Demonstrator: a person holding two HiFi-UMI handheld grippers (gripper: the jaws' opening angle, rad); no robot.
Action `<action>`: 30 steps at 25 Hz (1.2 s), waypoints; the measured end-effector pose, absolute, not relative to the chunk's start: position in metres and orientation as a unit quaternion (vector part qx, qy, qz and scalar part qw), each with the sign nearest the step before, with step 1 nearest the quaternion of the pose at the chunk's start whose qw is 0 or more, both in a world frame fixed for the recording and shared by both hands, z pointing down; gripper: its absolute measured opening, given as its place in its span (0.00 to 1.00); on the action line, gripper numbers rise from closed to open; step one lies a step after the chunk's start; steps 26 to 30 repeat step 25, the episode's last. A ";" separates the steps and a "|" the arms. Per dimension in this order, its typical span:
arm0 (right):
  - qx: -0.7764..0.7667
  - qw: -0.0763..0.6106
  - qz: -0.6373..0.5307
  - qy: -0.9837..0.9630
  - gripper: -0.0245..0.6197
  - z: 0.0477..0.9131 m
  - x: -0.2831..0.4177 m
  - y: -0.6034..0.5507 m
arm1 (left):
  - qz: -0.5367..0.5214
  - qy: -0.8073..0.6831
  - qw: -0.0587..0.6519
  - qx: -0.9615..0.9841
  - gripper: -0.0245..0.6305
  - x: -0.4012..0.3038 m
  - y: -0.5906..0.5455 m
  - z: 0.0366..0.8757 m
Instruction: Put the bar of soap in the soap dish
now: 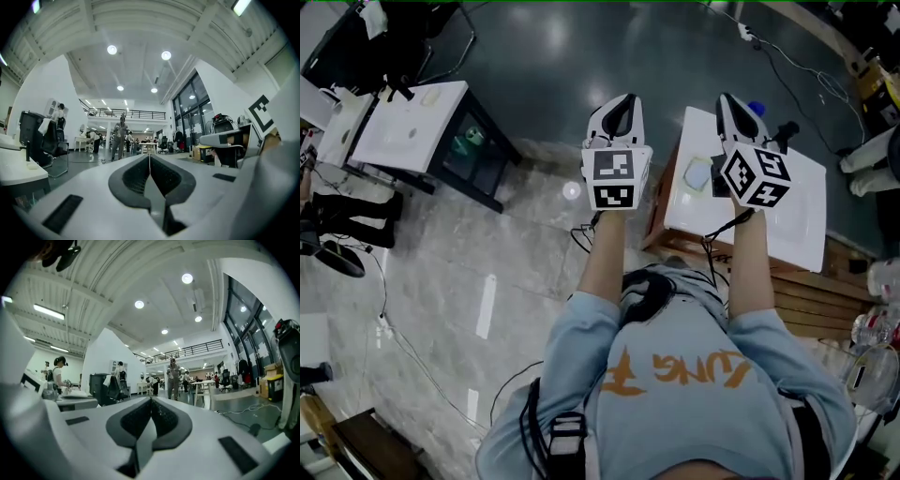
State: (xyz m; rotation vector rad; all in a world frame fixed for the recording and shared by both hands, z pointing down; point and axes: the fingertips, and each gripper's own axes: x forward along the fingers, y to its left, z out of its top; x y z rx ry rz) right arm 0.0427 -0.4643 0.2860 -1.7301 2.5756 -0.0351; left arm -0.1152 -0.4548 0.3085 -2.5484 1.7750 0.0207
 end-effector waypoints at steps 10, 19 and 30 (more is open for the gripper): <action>-0.573 -0.017 0.023 0.819 0.09 0.290 0.043 -0.484 | 0.020 0.577 0.011 -0.816 0.08 -0.127 -0.474 0.303; -0.562 -0.024 0.036 0.826 0.09 0.289 0.034 -0.495 | 0.038 0.582 -0.017 -0.812 0.08 -0.136 -0.486 0.313; -0.558 -0.024 0.040 0.828 0.09 0.287 0.030 -0.501 | 0.046 0.580 -0.042 -0.813 0.08 -0.136 -0.494 0.323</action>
